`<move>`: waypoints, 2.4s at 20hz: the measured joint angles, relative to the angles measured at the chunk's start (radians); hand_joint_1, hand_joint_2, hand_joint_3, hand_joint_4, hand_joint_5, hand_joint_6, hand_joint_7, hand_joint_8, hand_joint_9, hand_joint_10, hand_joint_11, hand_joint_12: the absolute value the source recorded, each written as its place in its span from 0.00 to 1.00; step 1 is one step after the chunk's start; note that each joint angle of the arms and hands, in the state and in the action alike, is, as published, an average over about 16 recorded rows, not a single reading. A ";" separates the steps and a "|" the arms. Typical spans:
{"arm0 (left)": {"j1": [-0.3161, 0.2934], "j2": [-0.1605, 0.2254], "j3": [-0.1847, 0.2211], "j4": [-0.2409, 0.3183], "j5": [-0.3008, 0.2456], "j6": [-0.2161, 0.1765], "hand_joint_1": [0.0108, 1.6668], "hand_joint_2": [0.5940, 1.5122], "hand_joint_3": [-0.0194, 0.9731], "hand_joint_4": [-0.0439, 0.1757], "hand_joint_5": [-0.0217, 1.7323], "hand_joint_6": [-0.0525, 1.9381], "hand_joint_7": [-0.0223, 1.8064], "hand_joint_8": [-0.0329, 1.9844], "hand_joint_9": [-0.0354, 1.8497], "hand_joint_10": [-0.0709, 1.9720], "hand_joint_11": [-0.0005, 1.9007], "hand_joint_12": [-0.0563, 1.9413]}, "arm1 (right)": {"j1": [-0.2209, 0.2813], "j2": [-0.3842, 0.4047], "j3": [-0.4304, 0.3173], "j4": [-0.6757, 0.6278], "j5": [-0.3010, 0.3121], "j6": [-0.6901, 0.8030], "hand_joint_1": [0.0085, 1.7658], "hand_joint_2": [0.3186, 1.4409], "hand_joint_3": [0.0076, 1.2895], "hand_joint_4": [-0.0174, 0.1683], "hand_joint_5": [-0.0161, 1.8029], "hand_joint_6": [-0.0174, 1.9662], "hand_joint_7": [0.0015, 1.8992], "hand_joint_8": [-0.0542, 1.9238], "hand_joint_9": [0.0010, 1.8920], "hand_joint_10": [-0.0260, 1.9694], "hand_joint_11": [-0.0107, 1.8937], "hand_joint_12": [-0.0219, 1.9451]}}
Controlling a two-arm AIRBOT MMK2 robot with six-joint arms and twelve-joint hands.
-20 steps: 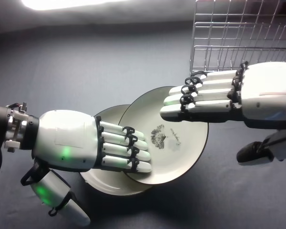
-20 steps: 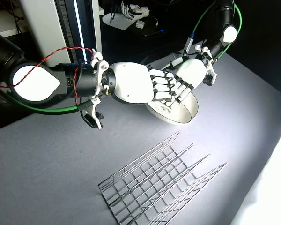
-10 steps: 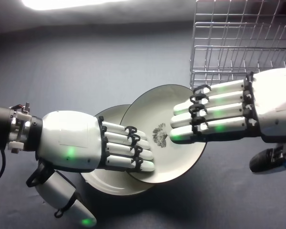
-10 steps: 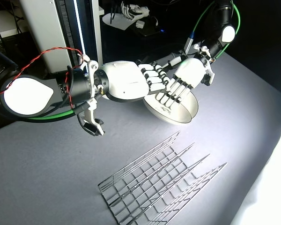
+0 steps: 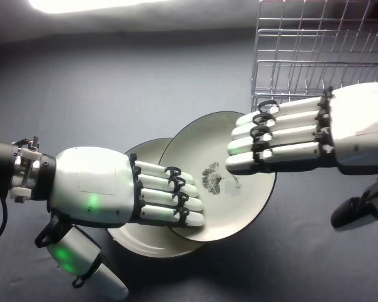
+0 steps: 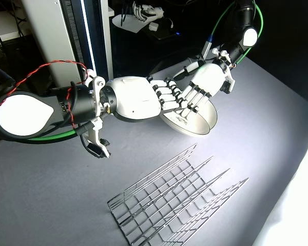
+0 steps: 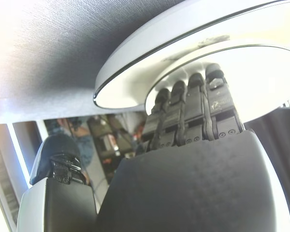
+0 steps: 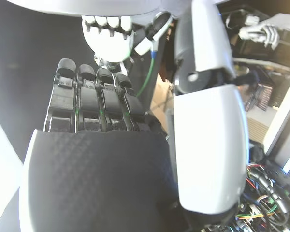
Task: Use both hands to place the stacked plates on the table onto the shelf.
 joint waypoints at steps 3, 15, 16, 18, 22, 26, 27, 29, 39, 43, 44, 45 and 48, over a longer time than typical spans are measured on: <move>0.001 0.000 0.001 -0.003 -0.016 0.000 0.00 0.56 0.04 0.18 0.01 0.02 0.01 0.01 0.02 0.03 0.01 0.03 | 0.001 -0.029 0.030 0.001 -0.013 0.003 0.66 0.54 0.01 0.08 0.02 0.02 0.01 0.03 0.01 0.02 0.01 0.10; 0.007 0.004 0.004 -0.012 -0.077 0.000 0.00 0.56 0.04 0.19 0.01 0.03 0.02 0.03 0.03 0.04 0.01 0.03 | 0.024 -0.102 0.103 0.001 -0.033 0.007 0.66 0.53 0.01 0.08 0.02 0.02 0.01 0.03 0.01 0.02 0.01 0.06; 0.007 0.005 0.006 -0.011 -0.081 0.001 0.00 0.56 0.04 0.19 0.01 0.03 0.02 0.03 0.03 0.04 0.01 0.03 | 0.031 -0.099 0.101 0.003 -0.032 0.008 0.66 0.54 0.01 0.08 0.02 0.02 0.01 0.03 0.01 0.02 0.01 0.05; 0.008 0.010 0.009 -0.008 -0.087 0.001 0.00 0.56 0.04 0.19 0.01 0.03 0.02 0.03 0.03 0.04 0.01 0.03 | 0.045 -0.087 0.094 0.009 -0.032 0.011 0.66 0.54 0.01 0.08 0.02 0.02 0.01 0.03 0.01 0.02 0.01 0.03; 0.001 0.023 0.016 0.015 -0.105 0.001 0.00 0.56 0.04 0.20 0.01 0.03 0.02 0.03 0.03 0.04 0.01 0.03 | 0.078 -0.048 0.065 0.028 -0.039 0.017 0.66 0.54 0.01 0.08 0.02 0.02 0.01 0.03 0.01 0.02 0.02 0.02; -0.025 0.042 0.031 0.054 -0.131 0.001 0.00 0.56 0.04 0.20 0.02 0.04 0.02 0.03 0.03 0.04 0.01 0.03 | 0.113 -0.001 0.028 0.049 -0.053 0.023 0.66 0.55 0.01 0.08 0.02 0.02 0.01 0.03 0.01 0.02 0.02 0.02; -0.032 0.047 0.036 0.067 -0.138 0.001 0.00 0.56 0.04 0.20 0.02 0.04 0.02 0.03 0.03 0.04 0.01 0.03 | 0.121 0.012 0.018 0.055 -0.058 0.025 0.66 0.55 0.01 0.08 0.02 0.02 0.01 0.03 0.01 0.02 0.02 0.02; -0.046 0.056 0.048 0.097 -0.152 0.000 0.00 0.56 0.04 0.21 0.02 0.04 0.02 0.03 0.03 0.04 0.01 0.03 | 0.135 0.036 -0.003 0.066 -0.069 0.028 0.65 0.55 0.01 0.08 0.02 0.02 0.01 0.03 0.01 0.02 0.02 0.02; -0.087 0.082 0.110 0.227 -0.200 -0.003 0.00 0.56 0.04 0.22 0.02 0.04 0.02 0.03 0.03 0.04 0.01 0.03 | 0.176 0.104 -0.063 0.087 -0.118 0.035 0.64 0.55 0.01 0.08 0.02 0.02 0.01 0.03 0.01 0.02 0.02 0.02; -0.079 0.077 0.133 0.254 -0.204 -0.004 0.00 0.56 0.04 0.22 0.02 0.04 0.02 0.03 0.03 0.04 0.01 0.03 | 0.183 0.115 -0.071 0.088 -0.127 0.036 0.63 0.55 0.01 0.08 0.02 0.02 0.01 0.03 0.01 0.02 0.02 0.02; -0.076 0.075 0.138 0.257 -0.203 -0.004 0.00 0.56 0.04 0.22 0.02 0.04 0.02 0.03 0.03 0.04 0.01 0.03 | 0.184 0.116 -0.073 0.088 -0.128 0.036 0.63 0.55 0.01 0.08 0.02 0.02 0.01 0.03 0.01 0.02 0.02 0.02; -0.074 0.072 0.144 0.259 -0.203 -0.004 0.00 0.56 0.04 0.23 0.02 0.04 0.02 0.03 0.03 0.04 0.01 0.03 | 0.184 0.117 -0.074 0.088 -0.129 0.037 0.63 0.55 0.01 0.08 0.02 0.02 0.01 0.03 0.01 0.02 0.02 0.02; -0.068 0.064 0.162 0.265 -0.201 -0.004 0.00 0.56 0.04 0.23 0.02 0.03 0.02 0.02 0.03 0.04 0.01 0.03 | 0.185 0.119 -0.076 0.087 -0.131 0.036 0.63 0.55 0.01 0.08 0.02 0.02 0.01 0.03 0.01 0.02 0.02 0.02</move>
